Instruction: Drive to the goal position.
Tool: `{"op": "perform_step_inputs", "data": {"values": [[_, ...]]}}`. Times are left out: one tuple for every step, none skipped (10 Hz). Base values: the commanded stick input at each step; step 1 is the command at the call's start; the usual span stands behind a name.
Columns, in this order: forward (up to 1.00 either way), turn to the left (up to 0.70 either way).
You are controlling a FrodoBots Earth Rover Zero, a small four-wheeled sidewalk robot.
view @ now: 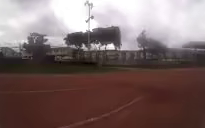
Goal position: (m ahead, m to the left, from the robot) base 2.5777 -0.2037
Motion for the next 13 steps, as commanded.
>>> {"op": "perform_step_inputs", "data": {"values": [[0.70,0.00],[0.70,0.00],[0.70,0.00],[0.70,0.00],[0.70,0.00],[0.70,0.00],[0.70,0.00],[0.70,0.00],[0.70,0.00],[0.70,0.00],[0.70,0.00],[0.70,0.00],[0.70,0.00]]}}
